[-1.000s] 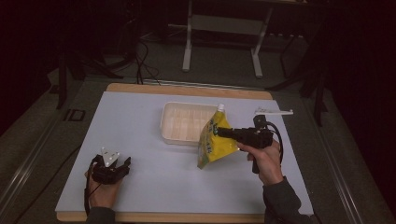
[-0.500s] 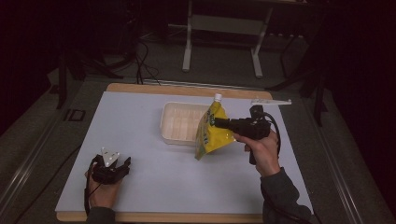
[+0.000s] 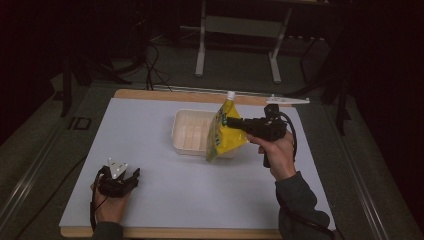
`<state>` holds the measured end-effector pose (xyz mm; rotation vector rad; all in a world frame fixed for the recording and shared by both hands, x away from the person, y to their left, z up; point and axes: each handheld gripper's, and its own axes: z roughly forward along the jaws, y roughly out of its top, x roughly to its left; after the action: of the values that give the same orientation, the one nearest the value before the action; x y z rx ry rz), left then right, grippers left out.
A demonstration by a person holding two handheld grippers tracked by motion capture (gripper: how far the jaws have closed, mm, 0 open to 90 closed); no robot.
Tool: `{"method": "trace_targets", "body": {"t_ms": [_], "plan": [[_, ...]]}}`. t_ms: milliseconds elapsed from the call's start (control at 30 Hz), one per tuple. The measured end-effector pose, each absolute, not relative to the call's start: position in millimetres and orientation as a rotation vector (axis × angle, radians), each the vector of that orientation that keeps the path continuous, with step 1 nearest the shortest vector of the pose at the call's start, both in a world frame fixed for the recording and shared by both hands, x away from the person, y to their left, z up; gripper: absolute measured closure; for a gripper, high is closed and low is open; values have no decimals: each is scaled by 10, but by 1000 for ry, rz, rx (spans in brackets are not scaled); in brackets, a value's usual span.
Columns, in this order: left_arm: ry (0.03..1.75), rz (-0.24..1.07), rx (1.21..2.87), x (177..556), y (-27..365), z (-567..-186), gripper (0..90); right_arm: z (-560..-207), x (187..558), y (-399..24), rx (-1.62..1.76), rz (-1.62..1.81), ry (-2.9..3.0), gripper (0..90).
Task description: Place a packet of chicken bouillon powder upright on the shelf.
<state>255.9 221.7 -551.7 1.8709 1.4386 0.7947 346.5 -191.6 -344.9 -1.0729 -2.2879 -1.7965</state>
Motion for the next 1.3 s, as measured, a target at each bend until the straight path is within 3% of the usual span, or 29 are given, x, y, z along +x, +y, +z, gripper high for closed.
{"method": "trace_targets", "body": {"t_ms": [1300], "plan": [[1433,795,1866,2558,2218,-5517,467,-3441,3703,-1682,-1142,-1810,-2423,900]]}}
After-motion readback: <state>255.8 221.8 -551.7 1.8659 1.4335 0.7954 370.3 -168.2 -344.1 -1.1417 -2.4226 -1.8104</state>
